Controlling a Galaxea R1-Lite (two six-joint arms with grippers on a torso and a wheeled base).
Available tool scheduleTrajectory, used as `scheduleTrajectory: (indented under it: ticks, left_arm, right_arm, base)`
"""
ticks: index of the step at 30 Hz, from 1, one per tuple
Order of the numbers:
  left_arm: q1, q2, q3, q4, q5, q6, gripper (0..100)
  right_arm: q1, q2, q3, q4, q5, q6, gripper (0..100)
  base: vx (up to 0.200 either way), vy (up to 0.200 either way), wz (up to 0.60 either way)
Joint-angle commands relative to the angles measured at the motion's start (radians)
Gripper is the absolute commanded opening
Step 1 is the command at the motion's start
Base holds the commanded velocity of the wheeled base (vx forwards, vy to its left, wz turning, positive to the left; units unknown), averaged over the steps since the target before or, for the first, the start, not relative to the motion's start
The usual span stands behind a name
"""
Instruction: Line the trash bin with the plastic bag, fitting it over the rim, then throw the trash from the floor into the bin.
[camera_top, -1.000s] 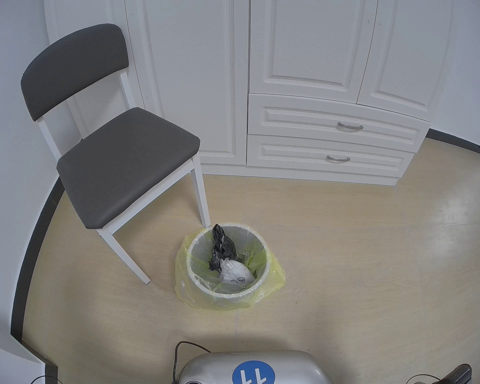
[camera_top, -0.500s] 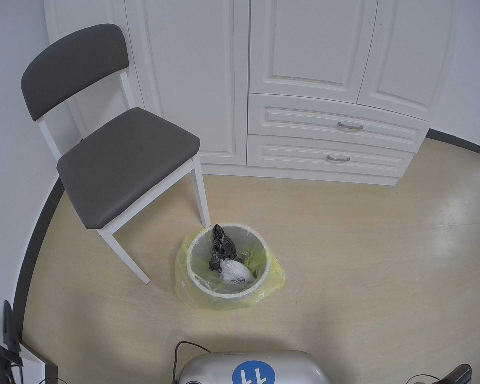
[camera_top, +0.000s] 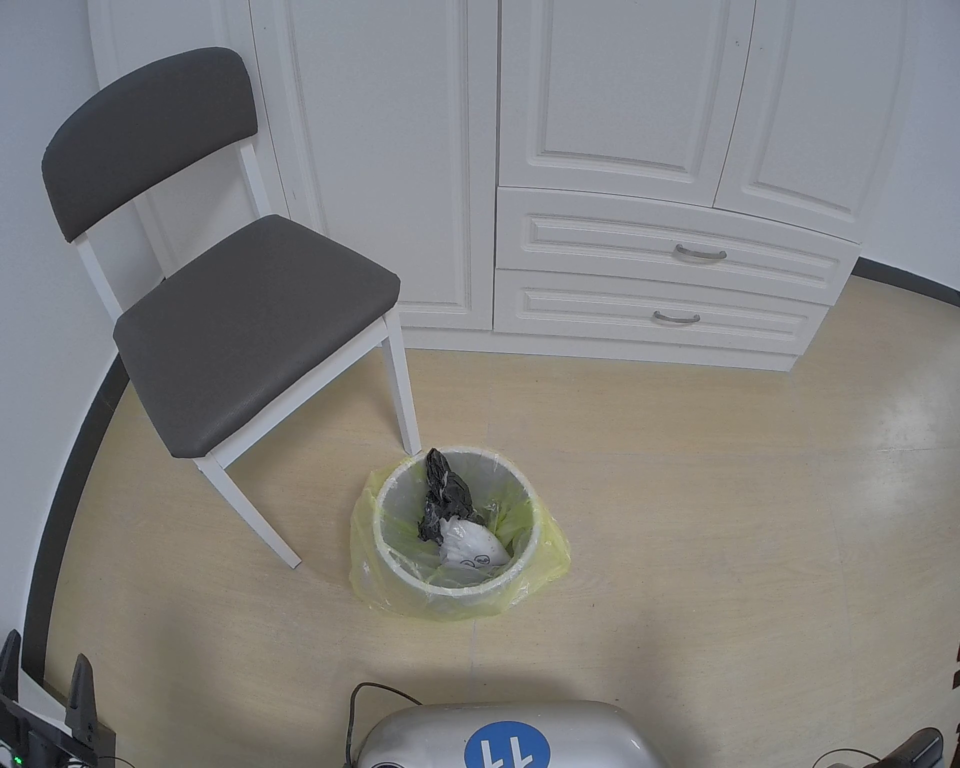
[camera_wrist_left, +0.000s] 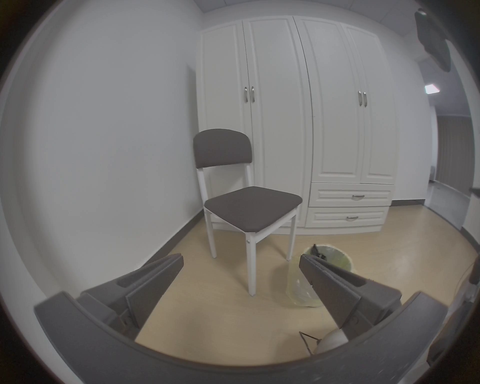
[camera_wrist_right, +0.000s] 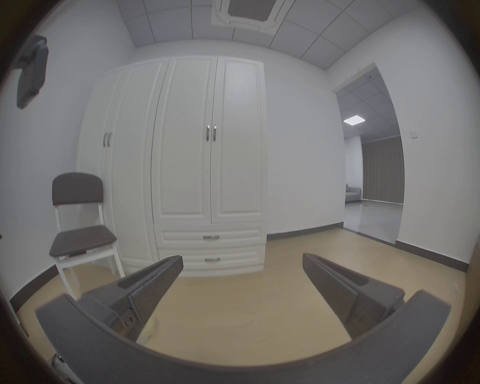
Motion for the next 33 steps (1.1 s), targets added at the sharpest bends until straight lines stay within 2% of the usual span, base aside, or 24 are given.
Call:
scheduleTrajectory:
  ticks: [1,4,7,10,12,17,24,31,33]
  left_arm:
    - [0.0,-0.015,0.014,0.013,-0.048,-0.036,100]
    - [0.0,-0.015,0.015,0.01,-0.056,-0.027,100]
    - [0.0,-0.015,0.017,0.006,-0.074,-0.025,100]
    - [-0.002,-0.015,0.018,0.036,-0.167,-0.027,100]
    - [0.0,-0.015,0.018,0.049,-0.179,-0.004,100]
    - [0.0,-0.015,0.018,0.049,-0.182,0.004,100]
    - [0.0,-0.015,0.018,0.042,-0.18,0.004,100]
    - [0.0,-0.015,0.018,0.041,-0.18,0.005,100]
    - [0.0,-0.015,0.018,0.042,-0.18,0.005,100]
  right_arm:
    - [-0.001,-0.011,0.02,0.102,-0.006,-0.001,100]
    - [-0.002,-0.011,0.02,0.2,-0.006,0.001,100]
    - [-0.002,-0.011,0.02,0.223,0.007,-0.005,100]
    - [-0.002,-0.011,0.02,0.22,0.048,-0.034,100]
    - [-0.002,-0.011,0.02,0.22,0.07,-0.065,100]
    - [-0.002,-0.011,0.02,0.22,0.085,-0.113,100]
    - [-0.002,-0.011,0.02,0.22,0.166,-0.108,100]
    - [-0.002,-0.011,0.02,0.22,0.186,-0.106,100]
    - [-0.002,-0.011,0.02,0.22,0.195,-0.082,100]
  base:
    - [0.0,0.0,0.0]
    - [0.0,0.0,0.0]
    - [0.0,0.0,0.0]
    - [0.0,0.0,0.0]
    - [0.0,0.0,0.0]
    - [0.0,0.0,0.0]
    - [0.0,0.0,0.0]
    - [0.0,0.0,0.0]
    - [0.0,0.0,0.0]
